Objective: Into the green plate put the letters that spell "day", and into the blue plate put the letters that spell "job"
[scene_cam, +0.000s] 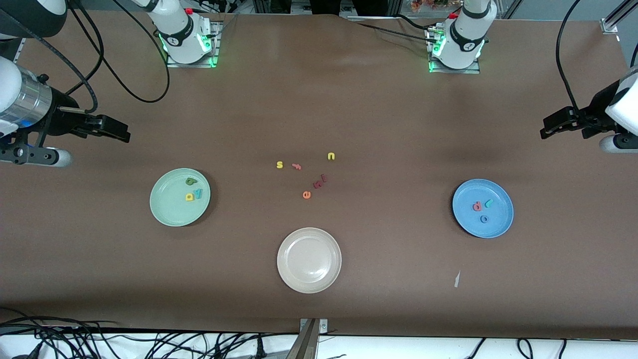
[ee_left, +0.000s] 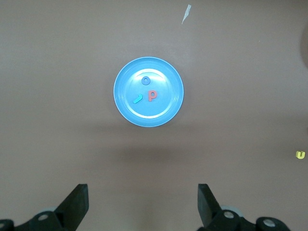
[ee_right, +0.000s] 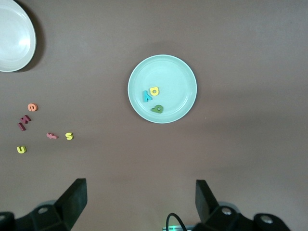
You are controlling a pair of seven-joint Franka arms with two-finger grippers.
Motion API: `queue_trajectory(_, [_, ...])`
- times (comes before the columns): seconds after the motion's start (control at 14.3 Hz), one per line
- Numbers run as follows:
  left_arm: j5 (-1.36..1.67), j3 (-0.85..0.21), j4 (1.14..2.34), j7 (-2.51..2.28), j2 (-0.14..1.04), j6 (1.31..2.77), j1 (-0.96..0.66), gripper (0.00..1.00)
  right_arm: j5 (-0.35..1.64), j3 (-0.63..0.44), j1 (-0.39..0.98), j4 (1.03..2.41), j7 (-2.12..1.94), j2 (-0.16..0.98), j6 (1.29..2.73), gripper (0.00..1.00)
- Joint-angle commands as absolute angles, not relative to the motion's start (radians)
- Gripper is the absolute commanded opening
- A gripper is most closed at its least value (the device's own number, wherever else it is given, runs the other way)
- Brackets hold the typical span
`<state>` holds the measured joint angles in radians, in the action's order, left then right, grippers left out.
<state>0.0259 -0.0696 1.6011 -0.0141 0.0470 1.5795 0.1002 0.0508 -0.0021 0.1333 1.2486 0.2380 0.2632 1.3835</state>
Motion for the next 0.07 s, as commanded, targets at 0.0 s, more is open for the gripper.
queue_trajectory(0.0, [0.031,-0.071,1.614,-0.002,0.038,1.592,0.103,1.0,0.063,-0.011,0.127,1.241,0.21,0.259,1.368,1.0])
